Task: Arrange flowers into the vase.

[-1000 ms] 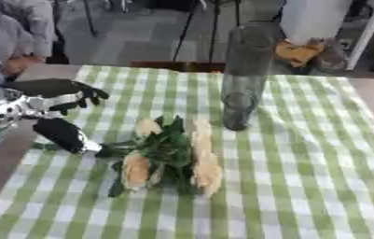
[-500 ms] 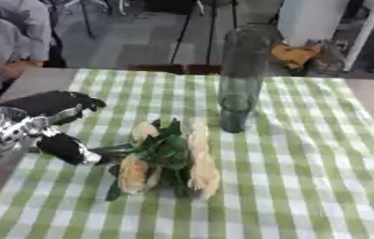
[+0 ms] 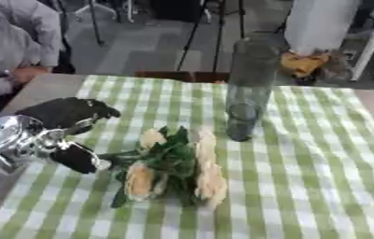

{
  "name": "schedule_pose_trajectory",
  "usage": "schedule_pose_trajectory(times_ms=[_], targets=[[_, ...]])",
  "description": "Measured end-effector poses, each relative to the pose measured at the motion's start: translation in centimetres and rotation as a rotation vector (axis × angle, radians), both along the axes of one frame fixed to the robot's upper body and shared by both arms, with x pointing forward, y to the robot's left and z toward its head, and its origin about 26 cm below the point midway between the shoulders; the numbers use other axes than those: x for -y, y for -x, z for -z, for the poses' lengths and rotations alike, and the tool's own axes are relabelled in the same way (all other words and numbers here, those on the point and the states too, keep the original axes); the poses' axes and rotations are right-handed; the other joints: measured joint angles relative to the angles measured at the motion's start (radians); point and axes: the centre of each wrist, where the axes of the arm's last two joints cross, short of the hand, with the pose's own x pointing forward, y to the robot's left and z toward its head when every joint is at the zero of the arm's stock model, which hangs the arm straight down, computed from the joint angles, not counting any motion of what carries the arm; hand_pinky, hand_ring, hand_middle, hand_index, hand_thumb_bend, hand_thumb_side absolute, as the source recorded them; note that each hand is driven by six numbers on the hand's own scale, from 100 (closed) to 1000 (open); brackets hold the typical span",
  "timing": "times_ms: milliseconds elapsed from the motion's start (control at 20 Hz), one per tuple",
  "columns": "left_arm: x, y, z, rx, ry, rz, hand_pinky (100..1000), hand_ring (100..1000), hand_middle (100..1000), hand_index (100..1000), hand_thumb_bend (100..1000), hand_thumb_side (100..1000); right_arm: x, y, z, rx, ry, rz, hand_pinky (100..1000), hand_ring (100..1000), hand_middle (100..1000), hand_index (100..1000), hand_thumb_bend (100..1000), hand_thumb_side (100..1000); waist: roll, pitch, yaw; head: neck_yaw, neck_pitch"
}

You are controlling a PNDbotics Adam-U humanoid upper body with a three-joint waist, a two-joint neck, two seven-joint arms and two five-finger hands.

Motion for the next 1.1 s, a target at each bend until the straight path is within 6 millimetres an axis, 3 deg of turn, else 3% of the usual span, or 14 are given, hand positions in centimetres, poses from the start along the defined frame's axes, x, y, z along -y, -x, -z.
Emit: schedule_pose_trajectory(times_ms=[300,450,950,1100], targets=[[0.4,-0.2,0.7,-0.061,0.016,-0.011,581,781,839,956,428,420,0.0,0.0,0.0,0.0,-0.003,0.0,751,832,839,854,100,1000,0.0,0.004,-0.002,0.007,-0.001],[0.5,-0.4,1.0,-0.096,0.013,-0.01,592,791,845,961,474,446,0.0,0.0,0.0,-0.001,-0.005,-0.001,751,832,839,854,100,1000,0.0,0.008,-0.002,0.008,-0.001],[0.5,-1.0,1.7,-0.143,-0.023,-0.008,606,799,843,946,442,413,0.0,0.0,0.0,-0.002,-0.012,-0.012,750,832,838,854,100,1000,-0.002,0.014,-0.007,0.014,-0.004],[0.4,-1.4,2.3,-0.146,-0.036,-0.017,610,801,844,942,397,398,0.0,0.0,0.0,-0.002,-0.012,-0.015,750,832,838,855,100,1000,-0.004,0.015,-0.011,0.017,-0.008]])
